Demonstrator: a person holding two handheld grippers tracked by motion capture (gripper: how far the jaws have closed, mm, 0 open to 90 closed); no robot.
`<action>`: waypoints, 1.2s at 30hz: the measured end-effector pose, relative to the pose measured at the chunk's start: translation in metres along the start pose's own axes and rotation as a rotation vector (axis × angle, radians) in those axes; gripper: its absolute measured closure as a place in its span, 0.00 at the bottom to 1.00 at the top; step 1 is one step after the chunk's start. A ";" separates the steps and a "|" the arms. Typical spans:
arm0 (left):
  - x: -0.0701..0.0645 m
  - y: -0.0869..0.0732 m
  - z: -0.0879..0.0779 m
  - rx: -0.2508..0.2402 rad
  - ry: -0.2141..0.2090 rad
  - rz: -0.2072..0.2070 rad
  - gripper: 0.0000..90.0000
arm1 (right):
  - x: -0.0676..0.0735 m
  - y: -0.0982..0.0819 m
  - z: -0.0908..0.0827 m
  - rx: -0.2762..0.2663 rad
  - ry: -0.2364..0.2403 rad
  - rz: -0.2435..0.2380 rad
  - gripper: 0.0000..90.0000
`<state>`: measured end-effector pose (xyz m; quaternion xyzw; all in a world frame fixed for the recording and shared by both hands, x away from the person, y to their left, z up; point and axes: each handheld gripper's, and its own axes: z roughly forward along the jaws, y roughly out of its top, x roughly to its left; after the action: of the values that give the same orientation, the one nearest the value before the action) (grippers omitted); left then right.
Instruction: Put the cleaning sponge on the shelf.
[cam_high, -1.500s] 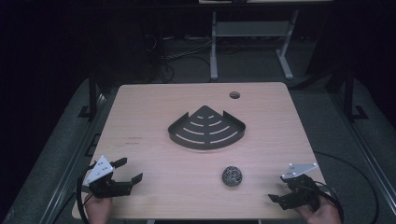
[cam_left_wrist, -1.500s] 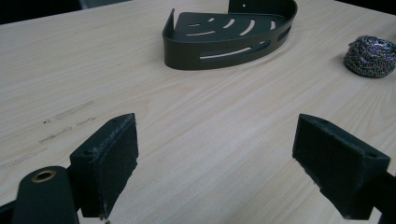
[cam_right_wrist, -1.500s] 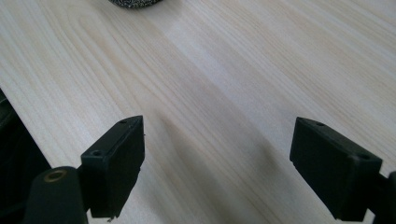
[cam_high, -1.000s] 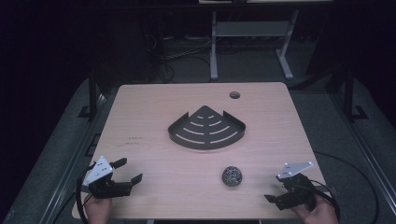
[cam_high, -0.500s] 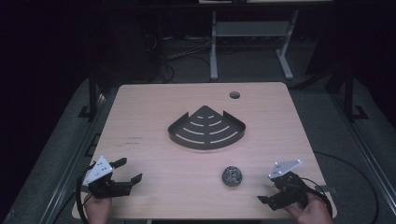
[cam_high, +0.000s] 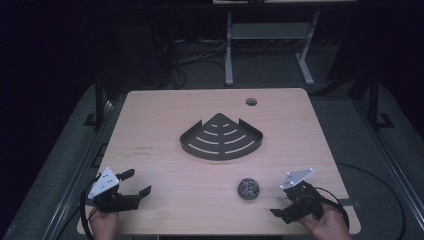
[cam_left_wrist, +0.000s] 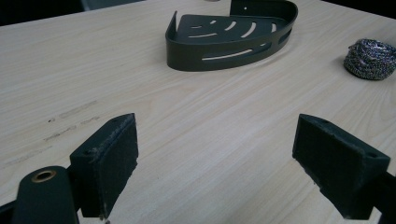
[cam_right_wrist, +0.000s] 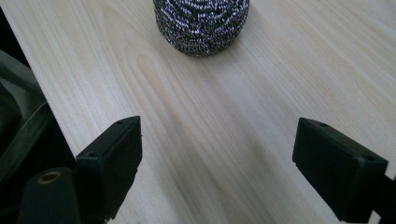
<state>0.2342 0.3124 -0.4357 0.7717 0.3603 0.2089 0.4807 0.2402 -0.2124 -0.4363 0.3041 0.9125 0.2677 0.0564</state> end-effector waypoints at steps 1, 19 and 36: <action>0.000 0.000 0.000 0.000 0.000 0.000 0.15 | 0.000 0.001 0.000 -0.002 0.005 0.000 0.17; 0.001 0.000 -0.002 -0.006 0.003 -0.007 0.15 | 0.005 0.025 0.008 0.017 0.036 -0.048 0.16; 0.003 -0.001 -0.003 -0.012 0.004 -0.013 0.15 | 0.010 0.056 0.019 0.050 0.056 -0.102 0.16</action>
<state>0.2335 0.3165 -0.4350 0.7662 0.3649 0.2094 0.4857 0.2664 -0.1605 -0.4222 0.2507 0.9345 0.2499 0.0366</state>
